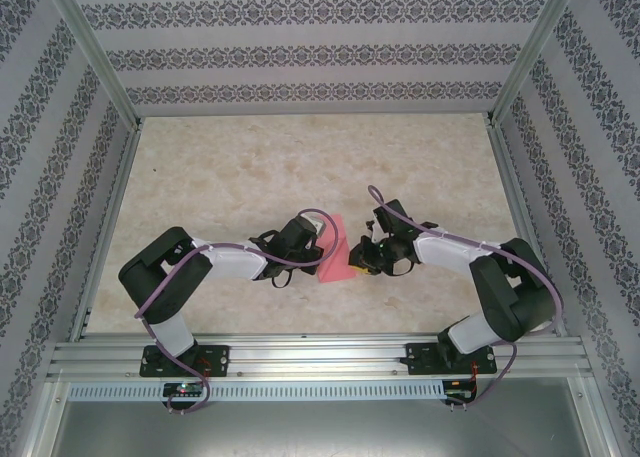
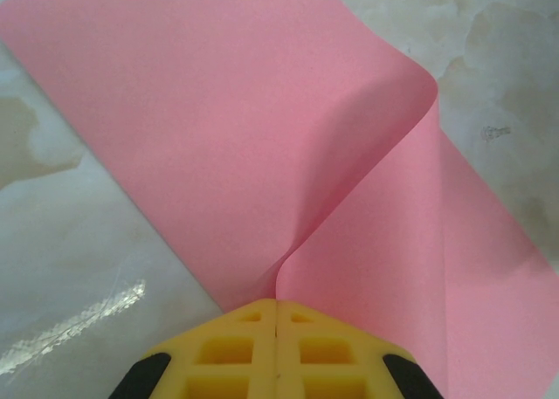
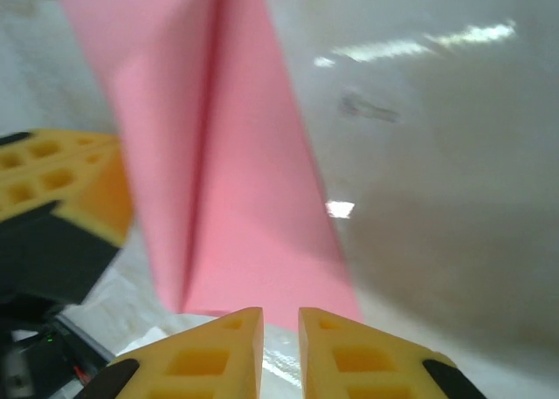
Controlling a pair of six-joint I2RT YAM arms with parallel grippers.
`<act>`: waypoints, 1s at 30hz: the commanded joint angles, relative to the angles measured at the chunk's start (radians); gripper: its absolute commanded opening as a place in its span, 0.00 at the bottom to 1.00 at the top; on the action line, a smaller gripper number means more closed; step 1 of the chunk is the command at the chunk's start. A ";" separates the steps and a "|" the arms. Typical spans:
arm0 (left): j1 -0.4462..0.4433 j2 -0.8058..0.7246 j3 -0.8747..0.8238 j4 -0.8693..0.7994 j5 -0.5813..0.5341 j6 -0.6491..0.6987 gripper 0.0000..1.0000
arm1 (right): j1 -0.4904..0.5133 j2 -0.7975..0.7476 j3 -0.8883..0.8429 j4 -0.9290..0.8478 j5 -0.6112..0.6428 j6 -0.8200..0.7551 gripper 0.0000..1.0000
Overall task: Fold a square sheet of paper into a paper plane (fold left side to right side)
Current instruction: Fold the triangle a second time at the center of the table.
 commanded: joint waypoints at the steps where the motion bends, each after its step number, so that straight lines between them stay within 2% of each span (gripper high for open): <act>1: 0.012 0.020 0.014 0.008 0.006 0.018 0.00 | 0.017 -0.042 0.034 0.037 -0.002 0.022 0.19; 11: 0.012 0.022 0.014 0.008 0.012 0.018 0.00 | 0.058 0.069 0.059 0.240 -0.021 0.141 0.17; 30: 0.012 0.025 0.019 0.006 0.008 0.014 0.00 | 0.084 0.193 0.086 0.309 -0.016 0.159 0.16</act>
